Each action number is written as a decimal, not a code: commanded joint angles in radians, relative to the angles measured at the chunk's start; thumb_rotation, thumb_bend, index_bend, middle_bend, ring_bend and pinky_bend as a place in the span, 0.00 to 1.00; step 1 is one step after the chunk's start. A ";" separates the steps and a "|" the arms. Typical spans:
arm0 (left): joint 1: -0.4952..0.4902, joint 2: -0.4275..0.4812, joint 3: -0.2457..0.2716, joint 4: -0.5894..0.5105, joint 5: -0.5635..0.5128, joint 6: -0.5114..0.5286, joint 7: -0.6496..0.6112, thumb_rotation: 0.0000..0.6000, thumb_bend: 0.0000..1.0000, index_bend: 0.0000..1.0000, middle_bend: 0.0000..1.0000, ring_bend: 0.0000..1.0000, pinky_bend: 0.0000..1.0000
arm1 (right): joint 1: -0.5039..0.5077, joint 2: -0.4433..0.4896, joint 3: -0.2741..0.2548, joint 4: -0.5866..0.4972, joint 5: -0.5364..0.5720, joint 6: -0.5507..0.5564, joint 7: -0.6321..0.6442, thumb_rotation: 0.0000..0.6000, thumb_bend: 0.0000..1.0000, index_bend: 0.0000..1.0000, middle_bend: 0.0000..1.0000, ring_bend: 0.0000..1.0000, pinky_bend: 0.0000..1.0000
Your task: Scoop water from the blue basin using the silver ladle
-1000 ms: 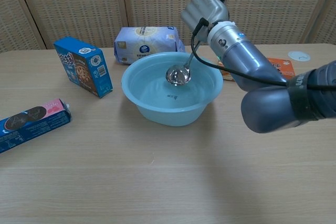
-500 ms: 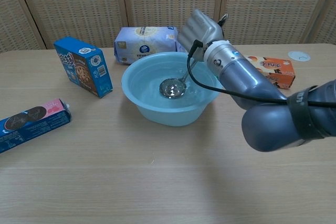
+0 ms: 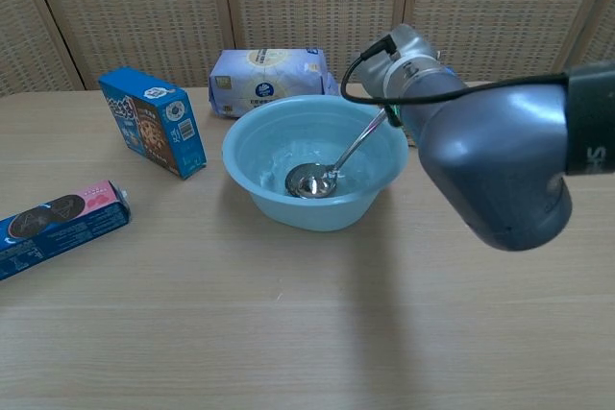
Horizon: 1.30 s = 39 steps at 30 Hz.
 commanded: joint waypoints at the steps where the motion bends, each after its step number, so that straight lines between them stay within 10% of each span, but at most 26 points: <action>1: -0.001 -0.001 0.001 -0.001 -0.001 -0.001 0.002 1.00 0.00 0.00 0.00 0.00 0.00 | 0.008 0.054 0.054 -0.072 0.072 0.026 -0.023 1.00 0.79 0.77 1.00 1.00 1.00; 39: -0.021 -0.003 0.001 0.011 -0.034 -0.029 0.006 1.00 0.00 0.00 0.00 0.00 0.00 | 0.229 0.238 0.137 -0.214 0.570 0.254 -0.225 1.00 0.83 0.79 1.00 1.00 1.00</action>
